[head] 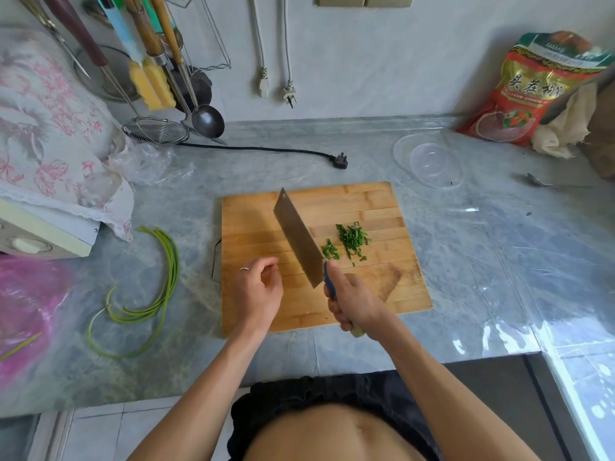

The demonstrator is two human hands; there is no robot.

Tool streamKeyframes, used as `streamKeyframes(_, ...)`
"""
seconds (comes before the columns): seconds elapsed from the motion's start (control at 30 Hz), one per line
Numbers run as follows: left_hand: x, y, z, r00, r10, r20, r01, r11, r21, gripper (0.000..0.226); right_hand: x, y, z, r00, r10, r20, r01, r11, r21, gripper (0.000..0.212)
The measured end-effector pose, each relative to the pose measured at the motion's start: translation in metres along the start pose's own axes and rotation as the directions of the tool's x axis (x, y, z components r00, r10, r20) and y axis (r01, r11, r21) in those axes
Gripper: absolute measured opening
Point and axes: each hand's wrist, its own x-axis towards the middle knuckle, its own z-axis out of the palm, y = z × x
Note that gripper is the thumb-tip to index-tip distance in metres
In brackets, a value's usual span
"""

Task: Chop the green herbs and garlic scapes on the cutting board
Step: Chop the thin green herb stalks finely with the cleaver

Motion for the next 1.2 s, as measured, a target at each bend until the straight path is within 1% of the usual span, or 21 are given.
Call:
streamKeyframes(0.07, 0.003, 0.002, 0.003, 1.000, -0.001, -0.007, 0.001, 1.000, 0.007, 0.015, -0.002, 0.005, 0.007, 0.998, 0.010, 0.057, -0.006, 0.998, -0.066, 0.061)
streamKeyframes(0.13, 0.003, 0.002, 0.006, 1.000, 0.008, 0.002, -0.008, 1.000, 0.002, 0.016, -0.003, 0.010, 0.004, 0.998, 0.025, 0.064, -0.021, 0.998, -0.066, 0.061)
streamKeyframes(0.2, 0.002, 0.000, 0.008, 1.000, 0.023, 0.019, -0.023, 1.000, -0.012, 0.016, -0.003, 0.013, -0.008, 0.998, 0.056, 0.018, -0.055, 0.998, -0.009, 0.061)
streamKeyframes(0.27, 0.000, -0.003, 0.010, 0.999, 0.027, 0.045, -0.026, 0.999, -0.023, 0.016, -0.002, 0.015, -0.025, 0.995, 0.083, -0.060, -0.081, 0.996, 0.041, 0.061)
streamKeyframes(0.33, -0.001, -0.007, 0.012, 0.997, 0.017, 0.076, -0.016, 1.000, -0.014, 0.016, 0.001, 0.015, -0.039, 0.988, 0.089, -0.124, -0.081, 0.994, 0.075, 0.060)
streamKeyframes(0.43, -0.001, -0.004, 0.015, 0.995, 0.027, 0.095, -0.026, 1.000, -0.009, 0.015, 0.001, 0.013, -0.044, 0.984, 0.036, -0.177, -0.030, 0.999, 0.039, 0.060)
streamKeyframes(0.5, 0.000, 0.001, 0.016, 0.994, 0.034, 0.100, -0.032, 0.999, -0.019, 0.016, -0.002, 0.008, -0.036, 0.989, -0.020, -0.144, 0.022, 1.000, 0.014, 0.059)
streamKeyframes(0.57, 0.001, 0.006, 0.017, 0.995, 0.026, 0.093, -0.024, 0.999, -0.024, 0.016, -0.005, 0.007, -0.023, 0.997, -0.046, -0.064, 0.046, 0.999, -0.010, 0.059)
streamKeyframes(0.63, 0.001, 0.010, 0.018, 0.996, 0.020, 0.086, -0.019, 1.000, -0.016, 0.015, -0.006, 0.009, -0.016, 1.000, -0.020, 0.008, 0.020, 0.999, -0.040, 0.060)
streamKeyframes(0.7, -0.001, 0.012, 0.017, 0.995, 0.025, 0.092, -0.024, 1.000, -0.008, 0.015, -0.004, 0.014, -0.017, 0.999, 0.021, 0.030, -0.019, 0.999, -0.047, 0.061)
streamKeyframes(0.77, -0.004, 0.013, 0.014, 0.994, 0.037, 0.104, -0.035, 0.999, -0.012, 0.015, -0.002, 0.016, -0.028, 0.998, 0.060, -0.003, -0.060, 0.998, -0.016, 0.062)
streamKeyframes(0.83, -0.007, 0.011, 0.013, 0.993, 0.034, 0.115, -0.033, 0.999, -0.007, 0.015, -0.001, 0.019, -0.044, 0.993, 0.089, -0.079, -0.088, 0.996, 0.026, 0.061)
streamKeyframes(0.93, -0.015, 0.009, 0.011, 0.992, 0.006, 0.129, -0.005, 1.000, -0.007, 0.015, -0.003, 0.020, -0.064, 0.977, 0.092, -0.191, -0.076, 0.993, 0.091, 0.060)
streamKeyframes(1.0, -0.018, 0.012, 0.011, 0.990, -0.009, 0.138, 0.011, 1.000, -0.015, 0.015, -0.004, 0.018, -0.066, 0.974, 0.068, -0.217, -0.056, 0.997, 0.060, 0.059)
streamKeyframes(1.1, -0.023, 0.020, 0.012, 0.988, -0.034, 0.154, 0.040, 0.999, -0.036, 0.015, -0.005, 0.018, -0.053, 0.978, -0.002, -0.209, -0.004, 1.000, -0.027, 0.061)
streamKeyframes(1.17, -0.022, 0.025, 0.013, 0.986, -0.050, 0.158, 0.059, 0.996, -0.059, 0.016, -0.006, 0.021, -0.045, 0.981, -0.048, -0.187, 0.026, 0.993, -0.118, 0.063)
streamKeyframes(1.2, -0.021, 0.028, 0.013, 0.985, -0.060, 0.160, 0.072, 0.995, -0.069, 0.016, -0.007, 0.024, -0.043, 0.980, -0.082, -0.180, 0.046, 0.980, -0.193, 0.063)
